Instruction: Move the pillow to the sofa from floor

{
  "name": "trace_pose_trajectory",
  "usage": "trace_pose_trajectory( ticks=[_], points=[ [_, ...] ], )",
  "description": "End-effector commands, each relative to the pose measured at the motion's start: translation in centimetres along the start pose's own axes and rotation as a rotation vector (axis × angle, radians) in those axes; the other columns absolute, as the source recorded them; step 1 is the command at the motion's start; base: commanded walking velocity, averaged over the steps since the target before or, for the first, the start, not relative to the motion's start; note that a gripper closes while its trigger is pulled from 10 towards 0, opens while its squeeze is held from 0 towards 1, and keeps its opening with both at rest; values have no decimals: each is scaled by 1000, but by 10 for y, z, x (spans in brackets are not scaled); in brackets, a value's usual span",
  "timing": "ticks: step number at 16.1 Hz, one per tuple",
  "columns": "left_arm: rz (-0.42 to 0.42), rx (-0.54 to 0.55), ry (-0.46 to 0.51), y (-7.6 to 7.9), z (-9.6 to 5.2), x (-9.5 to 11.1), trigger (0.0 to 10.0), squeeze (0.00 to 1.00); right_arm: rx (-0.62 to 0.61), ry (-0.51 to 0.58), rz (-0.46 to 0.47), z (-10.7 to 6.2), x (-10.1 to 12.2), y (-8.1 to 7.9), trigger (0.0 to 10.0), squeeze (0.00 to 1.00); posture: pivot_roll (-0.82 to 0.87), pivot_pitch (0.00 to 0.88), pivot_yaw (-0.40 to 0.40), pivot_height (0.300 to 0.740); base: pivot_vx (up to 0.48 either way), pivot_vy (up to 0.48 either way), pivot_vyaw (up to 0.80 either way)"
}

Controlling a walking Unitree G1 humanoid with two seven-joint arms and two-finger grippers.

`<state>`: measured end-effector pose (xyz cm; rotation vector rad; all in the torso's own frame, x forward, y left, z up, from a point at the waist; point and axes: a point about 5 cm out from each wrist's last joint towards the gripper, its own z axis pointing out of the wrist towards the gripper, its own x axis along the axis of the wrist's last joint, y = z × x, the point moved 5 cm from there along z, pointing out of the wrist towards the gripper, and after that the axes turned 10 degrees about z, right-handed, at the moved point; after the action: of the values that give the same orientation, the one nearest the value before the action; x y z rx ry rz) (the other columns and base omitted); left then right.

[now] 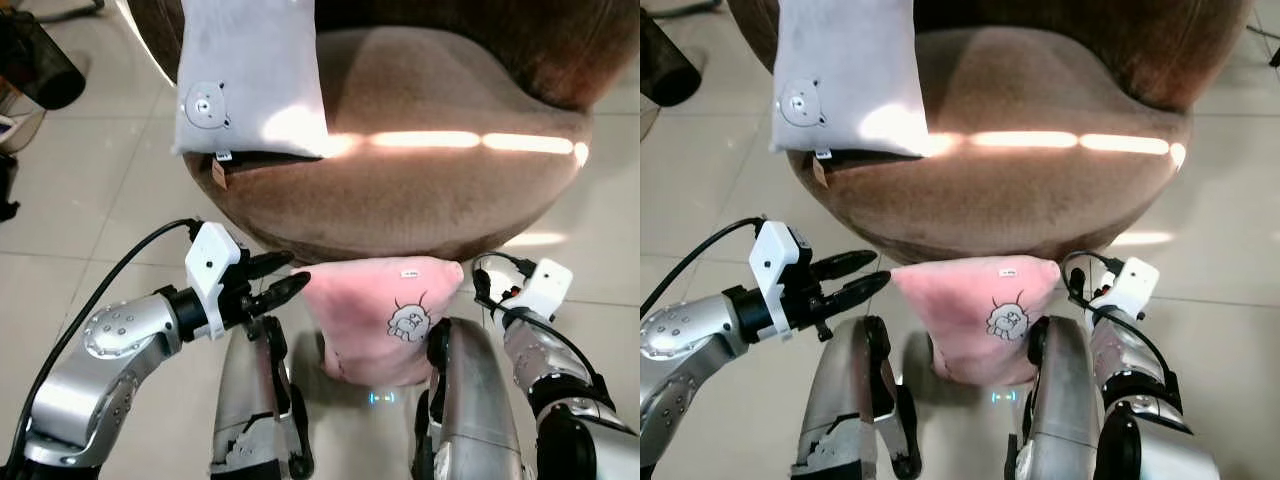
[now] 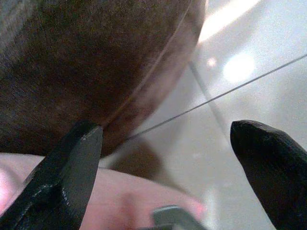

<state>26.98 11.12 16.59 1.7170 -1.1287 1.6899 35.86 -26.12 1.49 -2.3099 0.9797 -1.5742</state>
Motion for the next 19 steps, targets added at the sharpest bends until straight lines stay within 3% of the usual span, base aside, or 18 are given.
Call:
trace_pose_trajectory(
  ticks=[1, 3, 5, 7, 8, 10, 11, 12, 17, 19],
  points=[
    [-7, -11, -9, 1, -5, 2, 10000, 0, 16, -38, 74, -1, -9, 0, 10000, 1000, 231, 387, 165, 534, 0, 0, 0],
    [-22, -22, -18, 6, -5, 1, 10000, 0, 22, 12, 137, 1, 2, -1, 10000, 1000, 234, 391, 163, 534, 0, 0, 0],
    [-37, -31, -33, 13, -8, -1, 10000, 0, 78, 62, 277, 1, 11, -10, 10000, 1000, 232, 388, 159, 534, 0, 0, 0],
    [-43, -37, -39, 16, -7, -2, 10000, 0, 158, -1, 226, 1, -2, -24, 10000, 1000, 228, 382, 156, 534, 0, 0, 0],
    [-47, -43, -42, 18, -7, -2, 10000, 0, 249, -85, 139, -3, -20, -37, 10000, 1000, 224, 380, 154, 534, 0, 0, 0],
    [-49, -44, -43, 17, -5, -2, 10000, 0, 351, -113, 165, -8, -25, -47, 10000, 1000, 218, 379, 156, 534, 0, 0, 0],
    [-50, -45, -41, 17, -5, -2, 10000, 0, 398, -124, 173, -10, -27, -51, 10000, 953, 216, 378, 157, 534, 0, 0, 0],
    [-53, -51, -39, 19, -4, -3, 10000, 0, 449, -140, 172, -14, -31, -56, 10000, 0, 211, 374, 160, 534, 0, 0, 0],
    [-69, -83, -50, 24, -4, -5, 10000, 0, 571, -202, 184, -27, -47, -69, 10000, 0, 213, 368, 163, 534, 0, 0, 0],
    [-86, -150, -98, 34, -11, -13, 10000, 0, 639, -288, 130, -37, -66, -77, 10000, 0, 209, 364, 163, 534, 0, 0, 0]
  ],
)
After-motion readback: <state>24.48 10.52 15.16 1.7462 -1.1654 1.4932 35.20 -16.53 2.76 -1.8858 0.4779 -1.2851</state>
